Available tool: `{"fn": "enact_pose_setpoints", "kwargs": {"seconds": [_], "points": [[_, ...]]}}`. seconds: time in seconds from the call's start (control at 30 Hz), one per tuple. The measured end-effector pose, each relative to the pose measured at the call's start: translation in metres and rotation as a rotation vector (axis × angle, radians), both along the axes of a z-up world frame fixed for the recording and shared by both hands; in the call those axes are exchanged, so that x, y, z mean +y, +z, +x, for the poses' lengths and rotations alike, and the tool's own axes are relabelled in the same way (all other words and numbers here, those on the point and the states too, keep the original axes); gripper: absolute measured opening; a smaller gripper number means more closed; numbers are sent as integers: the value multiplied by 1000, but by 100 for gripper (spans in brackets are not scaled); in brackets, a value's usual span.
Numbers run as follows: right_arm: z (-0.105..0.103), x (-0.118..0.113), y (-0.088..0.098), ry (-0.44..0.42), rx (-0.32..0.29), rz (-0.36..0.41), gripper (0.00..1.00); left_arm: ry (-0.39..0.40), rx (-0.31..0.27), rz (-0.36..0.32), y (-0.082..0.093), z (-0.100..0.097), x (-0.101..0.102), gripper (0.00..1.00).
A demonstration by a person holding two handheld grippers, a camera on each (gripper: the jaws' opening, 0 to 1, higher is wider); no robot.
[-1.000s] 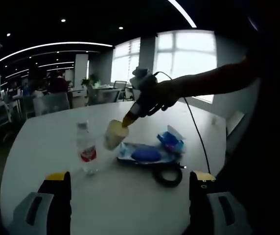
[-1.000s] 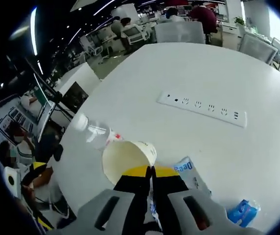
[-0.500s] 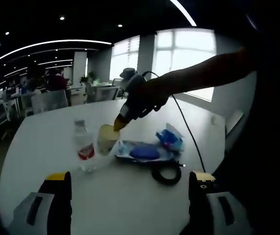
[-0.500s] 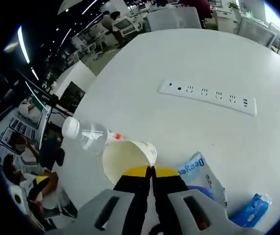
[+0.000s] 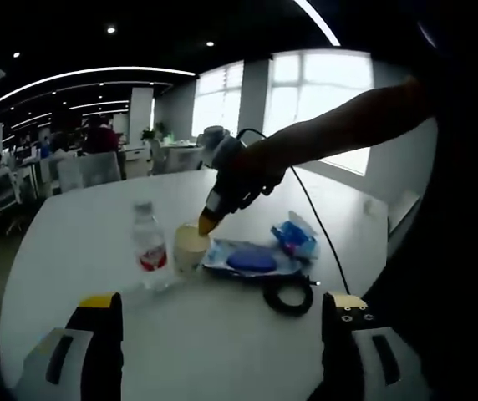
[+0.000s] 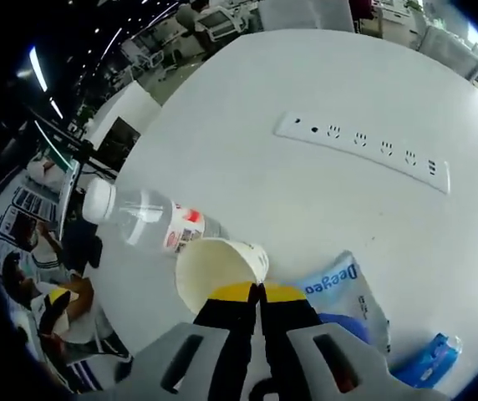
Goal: Arrange the tabletop items into an orderly group along one side of the table until the central work area is clear of visible clutter.
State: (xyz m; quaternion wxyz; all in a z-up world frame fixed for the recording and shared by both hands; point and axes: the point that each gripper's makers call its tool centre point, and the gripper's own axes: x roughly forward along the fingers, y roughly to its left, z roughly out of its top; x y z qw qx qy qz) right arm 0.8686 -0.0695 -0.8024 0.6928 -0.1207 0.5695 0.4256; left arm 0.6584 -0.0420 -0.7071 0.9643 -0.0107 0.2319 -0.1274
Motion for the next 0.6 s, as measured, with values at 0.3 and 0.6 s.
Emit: {"fn": "enact_pose_setpoints", "kwargs": {"seconds": [0.3,0.6], "points": [[2,4,-6,-14,-2,-18,0,18,14,-7,-6,-3,6,97],[6,10,-9,-38,1,-5,0,23,21,-9,-8,-2,9,97]]}}
